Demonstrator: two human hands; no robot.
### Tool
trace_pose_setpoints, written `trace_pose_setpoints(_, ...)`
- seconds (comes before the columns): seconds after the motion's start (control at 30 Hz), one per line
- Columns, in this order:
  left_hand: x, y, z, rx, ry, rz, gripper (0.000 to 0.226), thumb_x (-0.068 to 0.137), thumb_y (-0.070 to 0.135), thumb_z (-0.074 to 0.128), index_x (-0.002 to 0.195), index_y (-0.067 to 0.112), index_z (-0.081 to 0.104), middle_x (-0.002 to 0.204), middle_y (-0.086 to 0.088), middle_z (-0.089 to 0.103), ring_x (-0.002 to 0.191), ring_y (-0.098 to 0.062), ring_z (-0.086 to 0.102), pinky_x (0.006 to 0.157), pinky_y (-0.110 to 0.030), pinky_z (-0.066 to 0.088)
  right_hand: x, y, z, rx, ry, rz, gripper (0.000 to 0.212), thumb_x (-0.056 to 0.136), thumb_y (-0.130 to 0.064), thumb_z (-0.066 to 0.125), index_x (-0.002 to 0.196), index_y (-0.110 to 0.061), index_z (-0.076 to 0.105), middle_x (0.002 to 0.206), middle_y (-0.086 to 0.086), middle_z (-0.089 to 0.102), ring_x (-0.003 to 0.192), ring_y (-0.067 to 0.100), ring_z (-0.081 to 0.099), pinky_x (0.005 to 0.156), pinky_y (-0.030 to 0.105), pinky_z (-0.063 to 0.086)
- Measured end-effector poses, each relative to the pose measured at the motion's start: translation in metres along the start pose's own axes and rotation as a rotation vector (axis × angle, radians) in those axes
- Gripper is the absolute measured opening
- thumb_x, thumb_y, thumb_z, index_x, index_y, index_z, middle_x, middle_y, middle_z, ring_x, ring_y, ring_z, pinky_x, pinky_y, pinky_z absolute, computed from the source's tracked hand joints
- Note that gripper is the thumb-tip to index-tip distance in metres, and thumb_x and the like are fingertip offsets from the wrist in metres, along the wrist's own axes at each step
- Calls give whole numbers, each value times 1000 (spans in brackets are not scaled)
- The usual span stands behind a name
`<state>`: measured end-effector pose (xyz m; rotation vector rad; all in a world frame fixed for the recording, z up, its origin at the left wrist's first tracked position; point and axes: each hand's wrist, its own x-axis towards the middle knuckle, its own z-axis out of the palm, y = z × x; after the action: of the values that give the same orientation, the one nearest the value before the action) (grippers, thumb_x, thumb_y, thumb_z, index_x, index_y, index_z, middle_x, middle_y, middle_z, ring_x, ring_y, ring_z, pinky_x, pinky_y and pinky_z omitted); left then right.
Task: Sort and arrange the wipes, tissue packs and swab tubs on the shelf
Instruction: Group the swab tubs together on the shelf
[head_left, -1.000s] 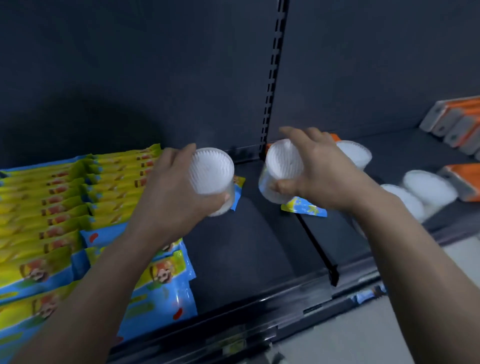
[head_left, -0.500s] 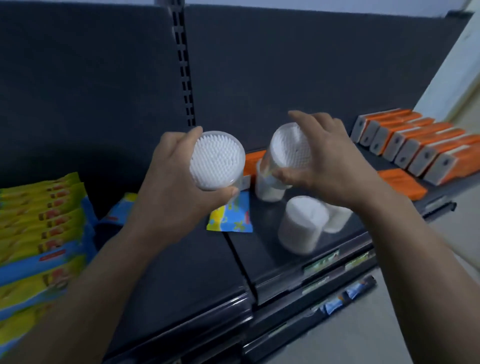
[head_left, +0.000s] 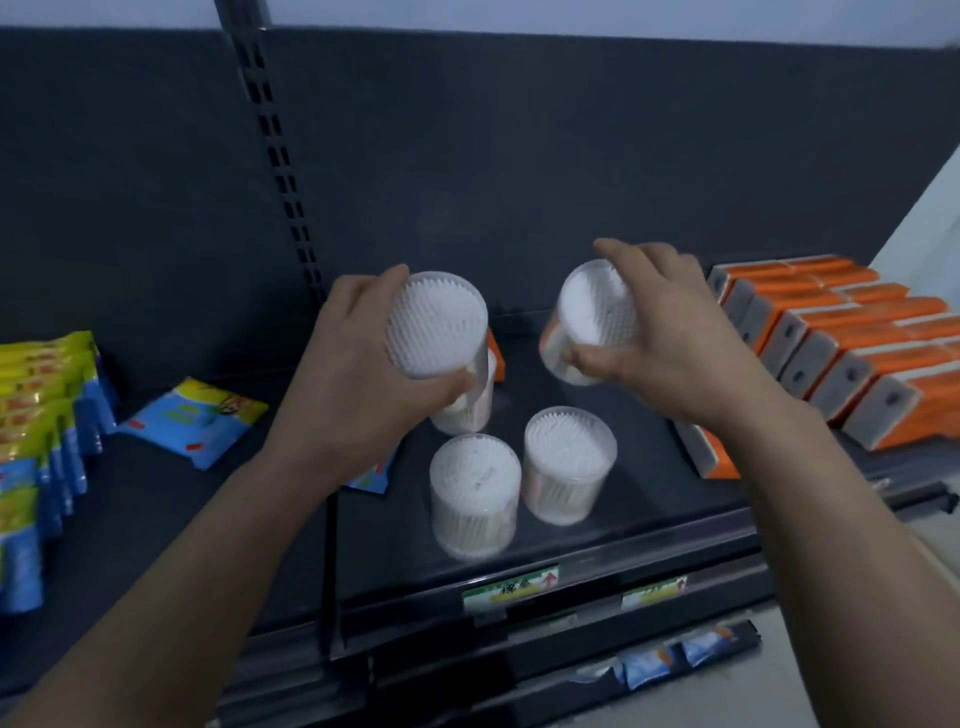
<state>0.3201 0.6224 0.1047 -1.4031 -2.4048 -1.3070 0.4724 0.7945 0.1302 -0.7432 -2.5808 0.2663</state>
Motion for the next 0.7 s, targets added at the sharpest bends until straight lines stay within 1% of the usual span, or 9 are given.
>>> trace_pose_setpoints(0.13, 15, -8, 10, -31, 8, -13, 90, 63, 37, 80, 140, 20, 35, 117, 16, 33, 103, 11, 31, 78, 11, 22, 13, 8, 7, 4, -10, -2, 87, 74, -40, 70, 146, -20, 26, 140, 5, 34, 127, 25, 29, 108, 36, 27)
trace_pose_setpoints(0.3, 36, -21, 22, -69, -4, 11, 90, 62, 40, 79, 139, 20, 36, 118, 16, 34, 101, 13, 31, 79, 11, 22, 27, 14, 21, -20, -53, 26, 86, 74, -42, 67, 146, -20, 25, 141, 5, 34, 128, 23, 28, 107, 34, 27)
trace_pose_setpoints(0.5, 42, -31, 27, -64, -30, -6, 92, 61, 43, 78, 140, 22, 35, 119, 18, 33, 100, 13, 30, 77, 10, 25, 38, 19, 44, -5, -163, 36, 87, 73, -44, 66, 146, -20, 25, 142, 3, 36, 129, 22, 29, 104, 32, 28)
trace_pose_setpoints(0.7, 37, -39, 22, 22, 46, -95, 94, 59, 44, 81, 139, 19, 38, 118, 16, 33, 100, 12, 30, 77, 11, 22, 54, 24, 67, 10, -316, -4, 89, 73, -45, 70, 146, -22, 24, 143, 3, 36, 133, 23, 28, 106, 34, 31)
